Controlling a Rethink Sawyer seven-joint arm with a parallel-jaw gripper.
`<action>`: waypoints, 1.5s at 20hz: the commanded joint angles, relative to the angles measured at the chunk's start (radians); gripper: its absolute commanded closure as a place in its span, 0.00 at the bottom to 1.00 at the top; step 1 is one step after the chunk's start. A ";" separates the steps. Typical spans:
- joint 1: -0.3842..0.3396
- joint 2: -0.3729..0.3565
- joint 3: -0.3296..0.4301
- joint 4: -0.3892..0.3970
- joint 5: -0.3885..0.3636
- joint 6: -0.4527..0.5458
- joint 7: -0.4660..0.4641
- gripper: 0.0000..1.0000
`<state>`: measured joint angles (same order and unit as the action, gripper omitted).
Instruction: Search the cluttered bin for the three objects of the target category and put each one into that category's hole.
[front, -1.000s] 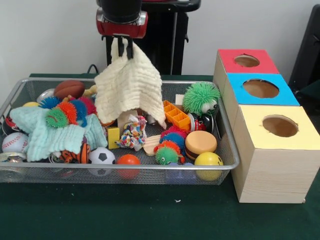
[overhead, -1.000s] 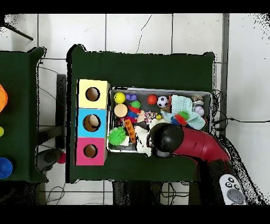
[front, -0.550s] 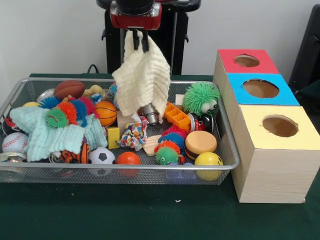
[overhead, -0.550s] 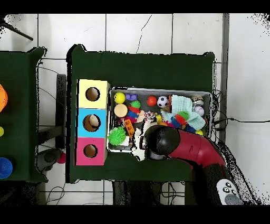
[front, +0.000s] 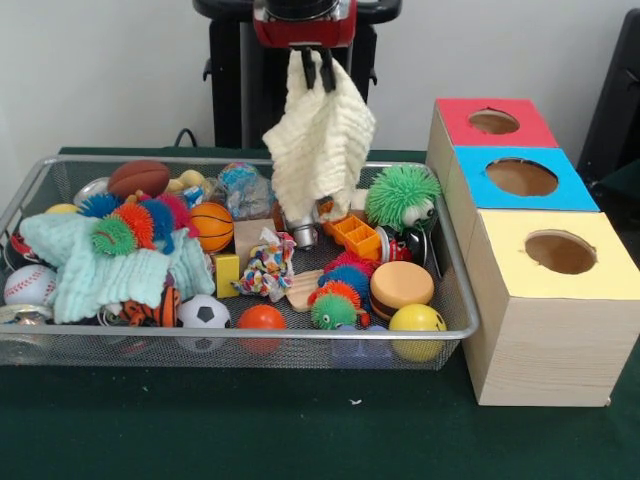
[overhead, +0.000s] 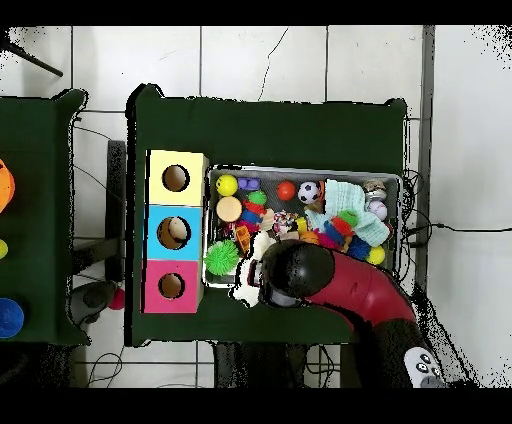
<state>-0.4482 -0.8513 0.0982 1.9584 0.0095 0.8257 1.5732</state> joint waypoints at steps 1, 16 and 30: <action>-0.015 -0.005 0.121 0.111 0.124 -0.033 0.071 1.00; -0.077 0.090 0.209 0.100 0.120 -0.296 0.038 1.00; -0.101 0.074 0.234 0.079 0.054 -0.317 0.024 0.00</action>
<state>-0.5392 -0.7866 0.2638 2.0500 0.1141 0.5320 1.5730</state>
